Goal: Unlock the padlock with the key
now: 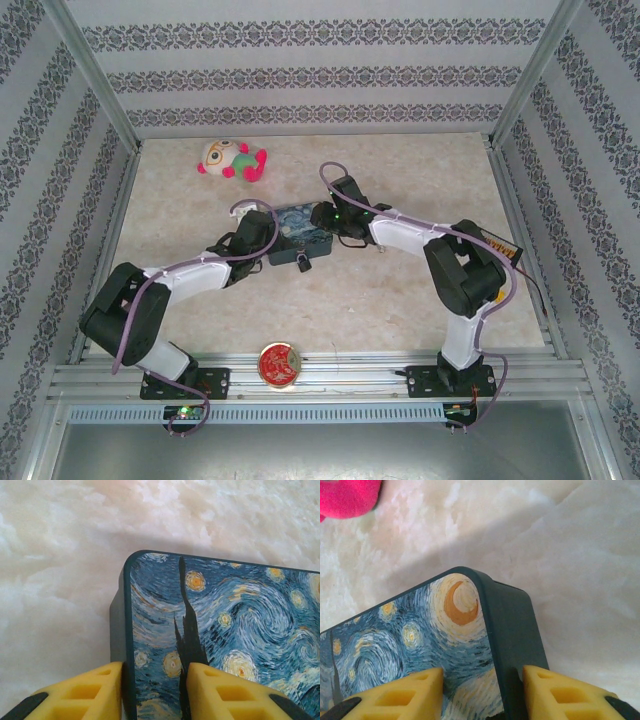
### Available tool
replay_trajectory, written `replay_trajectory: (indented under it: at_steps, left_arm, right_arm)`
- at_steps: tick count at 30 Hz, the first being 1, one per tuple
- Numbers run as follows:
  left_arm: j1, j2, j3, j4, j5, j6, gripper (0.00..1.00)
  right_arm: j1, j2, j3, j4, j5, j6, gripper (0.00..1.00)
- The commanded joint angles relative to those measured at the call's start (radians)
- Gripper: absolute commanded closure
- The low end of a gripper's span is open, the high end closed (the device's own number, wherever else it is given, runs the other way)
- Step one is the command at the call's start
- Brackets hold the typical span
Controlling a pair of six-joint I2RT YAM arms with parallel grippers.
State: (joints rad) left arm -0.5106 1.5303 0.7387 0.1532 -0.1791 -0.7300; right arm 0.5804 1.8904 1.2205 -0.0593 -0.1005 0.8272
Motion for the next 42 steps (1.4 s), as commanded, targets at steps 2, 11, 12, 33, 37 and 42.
replay_trajectory:
  at_steps: [2,11,12,33,37,42]
  left_arm:
    - [-0.021,0.052,0.037,0.072,0.141,0.029,0.63]
    - [0.009,0.064,0.059,0.068,0.132,0.035,0.60]
    - [0.011,0.058,0.060,0.063,0.129,0.037,0.58]
    - [0.054,-0.128,0.081,-0.024,-0.028,0.181,0.01]
    - [0.059,-0.124,0.093,-0.012,-0.051,0.220,0.01]
    - [0.064,-0.110,0.102,0.001,-0.040,0.229,0.01]
  right_arm:
    - [0.025,0.066,0.050,0.019,-0.103,0.006,0.55]
    - [-0.009,0.058,0.056,0.007,-0.118,-0.023,0.43]
    - [-0.014,0.046,0.051,0.002,-0.111,-0.036,0.40]
    - [-0.106,-0.420,-0.190,-0.531,0.397,-0.120,0.39]
    - [-0.094,-0.432,-0.245,-0.559,0.419,-0.055,0.42]
    - [-0.091,-0.355,-0.246,-0.524,0.385,-0.029,0.45]
